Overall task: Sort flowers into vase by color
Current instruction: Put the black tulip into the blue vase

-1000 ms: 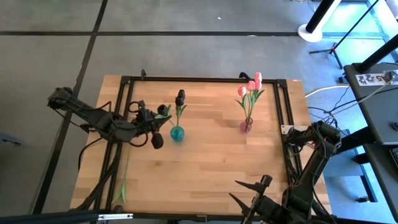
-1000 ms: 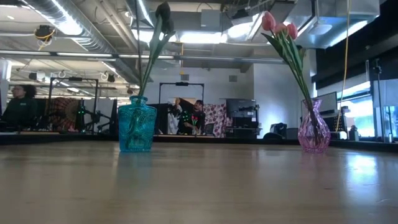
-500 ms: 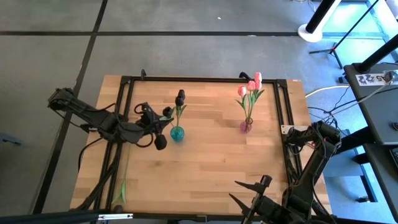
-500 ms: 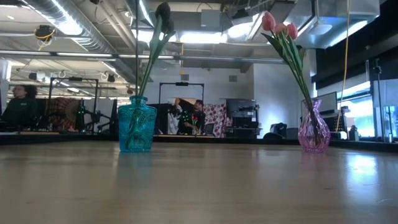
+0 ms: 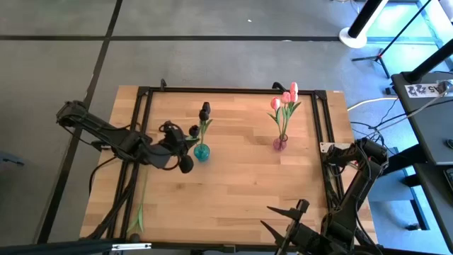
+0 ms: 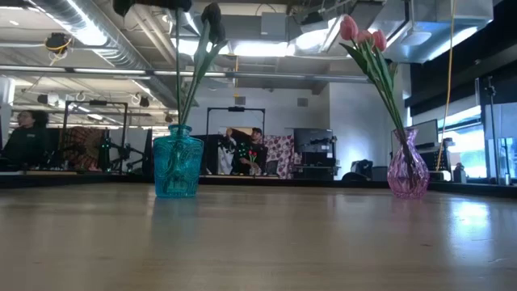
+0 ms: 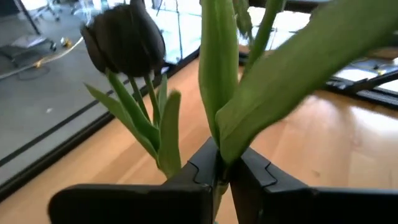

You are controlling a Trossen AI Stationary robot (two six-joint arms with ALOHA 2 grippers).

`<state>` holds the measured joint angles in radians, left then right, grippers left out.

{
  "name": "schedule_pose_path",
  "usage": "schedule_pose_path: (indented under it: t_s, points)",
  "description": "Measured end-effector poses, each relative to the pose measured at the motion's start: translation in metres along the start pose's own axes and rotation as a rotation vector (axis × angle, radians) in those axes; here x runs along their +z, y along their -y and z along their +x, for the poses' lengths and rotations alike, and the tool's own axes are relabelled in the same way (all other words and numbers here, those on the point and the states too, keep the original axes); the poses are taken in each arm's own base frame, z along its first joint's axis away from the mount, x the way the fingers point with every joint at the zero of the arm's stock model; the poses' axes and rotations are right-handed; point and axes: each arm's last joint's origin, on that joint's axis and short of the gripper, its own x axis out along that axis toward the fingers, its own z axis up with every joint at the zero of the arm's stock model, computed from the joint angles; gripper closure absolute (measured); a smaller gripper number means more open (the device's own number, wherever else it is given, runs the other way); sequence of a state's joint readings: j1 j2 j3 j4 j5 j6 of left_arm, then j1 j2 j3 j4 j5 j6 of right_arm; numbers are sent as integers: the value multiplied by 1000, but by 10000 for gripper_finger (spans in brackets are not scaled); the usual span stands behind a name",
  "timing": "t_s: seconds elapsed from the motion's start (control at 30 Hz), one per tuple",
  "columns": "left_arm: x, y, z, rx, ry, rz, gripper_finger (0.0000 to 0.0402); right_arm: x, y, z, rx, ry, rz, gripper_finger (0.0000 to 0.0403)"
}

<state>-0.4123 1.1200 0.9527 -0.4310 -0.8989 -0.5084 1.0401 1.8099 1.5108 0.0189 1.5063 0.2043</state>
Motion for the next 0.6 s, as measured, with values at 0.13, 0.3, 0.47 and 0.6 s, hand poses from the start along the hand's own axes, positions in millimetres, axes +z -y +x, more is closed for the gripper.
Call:
schedule_pose_path:
  t_s: [0.13, 0.3, 0.47, 0.6]
  points:
    - [-8, 3, 13, 33, -46, -14, 352, 0, -1, 0, 25, -5, 6, 198]
    - [-10, 1, 21, -29, -124, -26, 307, 0, -1, 0, 24, -5, 10, 198]
    - [-9, -6, 13, -109, -197, -14, 265, 0, -1, 0, 24, -5, 11, 198]
    - [-14, -18, -3, -148, -291, 51, 255, 0, -1, 0, 40, -9, 7, 198]
